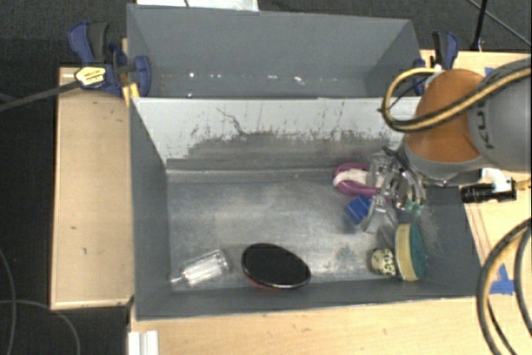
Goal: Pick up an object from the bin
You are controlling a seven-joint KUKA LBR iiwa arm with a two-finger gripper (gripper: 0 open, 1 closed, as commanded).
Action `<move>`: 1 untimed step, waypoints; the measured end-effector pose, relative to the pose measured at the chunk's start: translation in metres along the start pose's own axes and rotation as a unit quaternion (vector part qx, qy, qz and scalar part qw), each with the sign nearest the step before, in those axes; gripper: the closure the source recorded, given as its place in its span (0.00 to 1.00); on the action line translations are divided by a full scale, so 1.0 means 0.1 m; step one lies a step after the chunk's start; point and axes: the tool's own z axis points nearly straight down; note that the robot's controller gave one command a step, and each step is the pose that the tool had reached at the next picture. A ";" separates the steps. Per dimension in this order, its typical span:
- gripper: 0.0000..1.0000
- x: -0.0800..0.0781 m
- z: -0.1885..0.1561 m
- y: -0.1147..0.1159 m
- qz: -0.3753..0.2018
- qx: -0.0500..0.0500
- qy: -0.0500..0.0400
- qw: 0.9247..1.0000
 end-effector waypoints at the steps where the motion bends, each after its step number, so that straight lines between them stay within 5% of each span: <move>1: 0.00 0.29 -0.01 0.15 0.066 -0.002 -0.008 0.998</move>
Offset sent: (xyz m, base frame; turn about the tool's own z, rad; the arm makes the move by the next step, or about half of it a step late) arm -0.0268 0.0251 -0.0030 0.1325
